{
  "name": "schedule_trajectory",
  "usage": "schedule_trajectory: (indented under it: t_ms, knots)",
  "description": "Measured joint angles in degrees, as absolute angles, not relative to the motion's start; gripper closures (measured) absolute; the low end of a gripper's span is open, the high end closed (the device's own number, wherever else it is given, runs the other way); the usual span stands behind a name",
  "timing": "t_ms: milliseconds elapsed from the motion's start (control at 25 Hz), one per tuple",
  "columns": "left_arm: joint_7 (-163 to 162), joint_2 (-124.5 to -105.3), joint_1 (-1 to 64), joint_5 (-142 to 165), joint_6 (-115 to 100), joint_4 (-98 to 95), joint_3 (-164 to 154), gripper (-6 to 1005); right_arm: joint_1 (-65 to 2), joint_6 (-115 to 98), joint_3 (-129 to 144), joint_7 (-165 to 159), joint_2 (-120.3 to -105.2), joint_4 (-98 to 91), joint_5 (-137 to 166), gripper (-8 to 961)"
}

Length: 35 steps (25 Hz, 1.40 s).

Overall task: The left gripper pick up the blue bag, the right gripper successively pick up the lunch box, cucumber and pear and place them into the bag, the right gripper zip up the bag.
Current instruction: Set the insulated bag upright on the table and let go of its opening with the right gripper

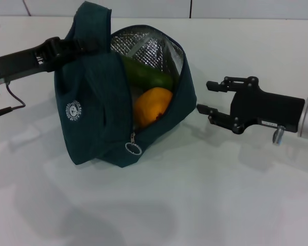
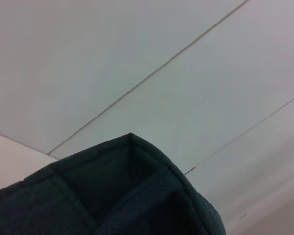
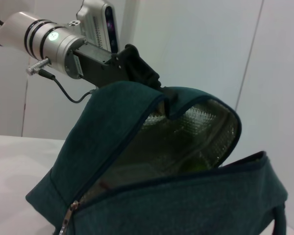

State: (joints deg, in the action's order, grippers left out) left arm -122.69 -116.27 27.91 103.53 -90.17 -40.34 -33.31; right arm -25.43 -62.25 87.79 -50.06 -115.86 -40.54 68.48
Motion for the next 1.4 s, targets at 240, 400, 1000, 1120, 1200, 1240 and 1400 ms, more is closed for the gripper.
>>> schedule_trajectory:
  t_ms: [240,400,1000,1120,1200,1240,1400]
  knots:
    - [-122.63,-116.27,27.93,103.28,-90.17,-40.34,-33.31,931,-27.79,-61.80,87.93,-49.31,-116.07,-37.46,68.35,466]
    - [-122.61,-116.43,27.99,103.16,-90.17,-40.34,-33.31,931,-28.21,-60.98,87.99,-48.13,-116.19,-36.94,68.20,468]
    - [-122.61,-116.54,27.93,103.09,-90.18,-40.34,-33.31,931,-30.53,-59.11,91.49,-47.06,-116.19,-35.85,67.34,779]
    - [-122.61,-116.51,27.82,103.09,-90.17,-40.34,-33.31,931,-30.26,-59.26,91.49,-47.00,-116.19,-36.30,67.32,853]
    - [-122.61,-116.50,27.80,103.09,-90.18,-40.34,-33.31,931,-29.92,-59.23,91.49,-46.88,-116.19,-36.89,67.25,902]
    - [-122.56,-116.49,27.79,103.09,-90.21,-40.34,-33.31,931,-29.64,-59.17,91.47,-46.69,-116.19,-37.26,67.10,902]
    - [-122.03,-116.52,27.77,103.09,-90.51,-40.34,-33.37,932,-27.91,-59.14,91.51,-43.31,-116.19,-38.94,63.58,902]
